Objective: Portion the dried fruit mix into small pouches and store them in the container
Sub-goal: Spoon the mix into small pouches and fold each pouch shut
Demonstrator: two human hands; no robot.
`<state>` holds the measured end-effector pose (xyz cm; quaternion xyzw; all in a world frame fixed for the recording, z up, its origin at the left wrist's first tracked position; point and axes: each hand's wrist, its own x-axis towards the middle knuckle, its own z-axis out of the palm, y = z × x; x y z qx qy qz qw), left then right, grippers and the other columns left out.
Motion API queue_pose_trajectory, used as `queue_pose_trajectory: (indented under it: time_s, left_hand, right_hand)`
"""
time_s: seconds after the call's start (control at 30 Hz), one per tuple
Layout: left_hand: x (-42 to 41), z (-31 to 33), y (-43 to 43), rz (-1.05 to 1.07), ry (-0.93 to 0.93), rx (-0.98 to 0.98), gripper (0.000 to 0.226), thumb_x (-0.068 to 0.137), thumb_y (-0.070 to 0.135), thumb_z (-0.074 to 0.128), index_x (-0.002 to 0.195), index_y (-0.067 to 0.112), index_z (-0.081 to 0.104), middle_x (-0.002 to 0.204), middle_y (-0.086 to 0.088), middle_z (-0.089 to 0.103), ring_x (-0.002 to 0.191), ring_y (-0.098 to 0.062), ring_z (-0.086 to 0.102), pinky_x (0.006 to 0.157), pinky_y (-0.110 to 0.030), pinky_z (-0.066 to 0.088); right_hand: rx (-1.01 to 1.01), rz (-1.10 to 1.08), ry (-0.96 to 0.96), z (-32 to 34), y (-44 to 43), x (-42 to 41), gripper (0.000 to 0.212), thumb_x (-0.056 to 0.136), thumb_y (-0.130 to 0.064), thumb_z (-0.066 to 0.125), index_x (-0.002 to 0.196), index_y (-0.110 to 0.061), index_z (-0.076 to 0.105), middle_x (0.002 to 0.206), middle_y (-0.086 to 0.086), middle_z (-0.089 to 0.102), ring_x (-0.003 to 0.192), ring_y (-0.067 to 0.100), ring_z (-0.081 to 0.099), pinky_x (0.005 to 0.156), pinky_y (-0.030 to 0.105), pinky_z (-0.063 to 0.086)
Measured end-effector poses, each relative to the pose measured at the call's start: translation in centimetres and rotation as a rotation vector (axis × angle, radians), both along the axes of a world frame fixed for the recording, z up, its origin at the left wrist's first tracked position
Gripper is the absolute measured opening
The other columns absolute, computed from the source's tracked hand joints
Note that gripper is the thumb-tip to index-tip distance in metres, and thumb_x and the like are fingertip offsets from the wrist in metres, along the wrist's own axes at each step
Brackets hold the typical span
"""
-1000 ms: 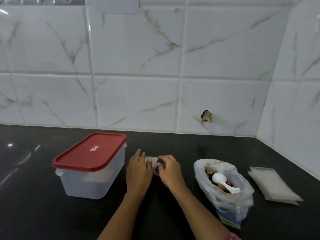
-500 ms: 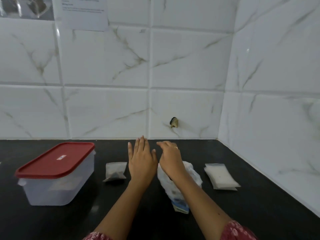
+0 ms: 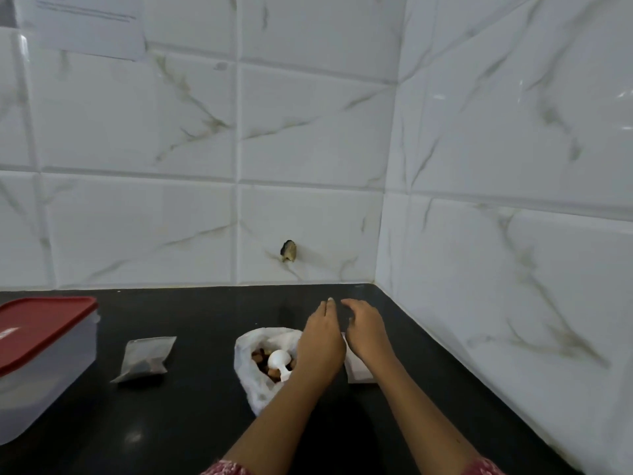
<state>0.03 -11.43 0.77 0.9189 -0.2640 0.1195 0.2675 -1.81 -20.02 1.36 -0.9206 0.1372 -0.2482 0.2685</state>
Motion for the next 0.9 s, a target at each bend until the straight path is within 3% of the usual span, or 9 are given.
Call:
queue_pose_trajectory:
  time_s: [0.17, 0.27, 0.37, 0.5, 0.63, 0.8, 0.9]
  left_hand:
    - [-0.3, -0.3, -2.8, 0.067, 0.166, 0.118, 0.048, 0.092, 0.004, 0.047, 0.138, 0.005, 0.033, 0.14, -0.012, 0.045, 0.129, -0.023, 0.044, 0.101, -0.027, 0.038]
    - [-0.4, -0.7, -3.6, 0.097, 0.27, 0.182, 0.052, 0.093, 0.007, 0.047, 0.141, 0.002, 0.028, 0.137, -0.015, 0.046, 0.125, -0.026, 0.047, 0.099, -0.03, 0.041]
    - [-0.5, -1.1, -3.8, 0.097, 0.311, 0.164, 0.044, 0.095, 0.01, 0.042, 0.138, 0.003, 0.033, 0.135, -0.016, 0.048, 0.123, -0.028, 0.049, 0.097, -0.031, 0.042]
    - [-0.3, -1.5, -3.8, 0.078, 0.35, 0.059, 0.038, 0.094, 0.011, 0.038, 0.131, 0.009, 0.044, 0.13, -0.013, 0.053, 0.117, -0.027, 0.053, 0.093, -0.032, 0.044]
    - [-0.1, -1.6, -3.5, 0.077, 0.394, -0.006, 0.039, 0.093, 0.012, 0.038, 0.133, 0.01, 0.042, 0.131, -0.013, 0.052, 0.118, -0.028, 0.052, 0.092, -0.031, 0.044]
    - [-0.1, -1.6, -3.2, 0.046, 0.432, -0.079, 0.041, 0.095, 0.013, 0.038, 0.136, 0.008, 0.038, 0.134, -0.013, 0.05, 0.12, -0.026, 0.05, 0.096, -0.031, 0.042]
    - [-0.4, -1.3, -2.9, 0.015, 0.431, -0.226, 0.037, 0.097, 0.019, 0.041, 0.132, 0.007, 0.04, 0.129, -0.013, 0.053, 0.115, -0.025, 0.054, 0.095, -0.032, 0.045]
  right_hand:
    - [0.075, -0.228, 0.13, -1.7, -3.0, -0.5, 0.045, 0.093, -0.009, 0.048, 0.137, -0.013, 0.042, 0.137, 0.007, 0.05, 0.126, 0.025, 0.047, 0.103, 0.035, 0.041]
    - [0.054, -0.278, 0.306, -2.4, -4.0, -0.8, 0.046, 0.09, -0.028, 0.056, 0.131, -0.012, 0.044, 0.132, 0.008, 0.052, 0.123, 0.026, 0.047, 0.1, 0.036, 0.04]
    - [0.092, -0.29, 0.361, -3.1, -4.5, -0.6, 0.051, 0.084, -0.032, 0.064, 0.127, -0.013, 0.044, 0.129, 0.008, 0.053, 0.122, 0.027, 0.048, 0.1, 0.036, 0.04]
    - [0.12, -0.298, 0.268, -3.6, -4.8, -0.4, 0.04, 0.084, -0.019, 0.064, 0.121, -0.012, 0.049, 0.124, 0.008, 0.053, 0.116, 0.026, 0.051, 0.097, 0.035, 0.042]
    - [0.202, -0.272, 0.104, -3.6, -5.0, -0.6, 0.028, 0.084, -0.007, 0.061, 0.111, -0.01, 0.053, 0.115, 0.009, 0.055, 0.105, 0.024, 0.055, 0.091, 0.032, 0.046]
    - [0.346, -0.247, -0.042, -3.1, -5.0, -1.0, 0.019, 0.087, -0.008, 0.061, 0.106, -0.009, 0.057, 0.106, 0.007, 0.062, 0.094, 0.019, 0.057, 0.078, 0.026, 0.045]
    - [0.461, -0.223, -0.118, -2.5, -4.7, -1.3, 0.016, 0.09, -0.011, 0.058, 0.106, -0.008, 0.06, 0.101, 0.004, 0.061, 0.084, 0.013, 0.054, 0.072, 0.023, 0.042]
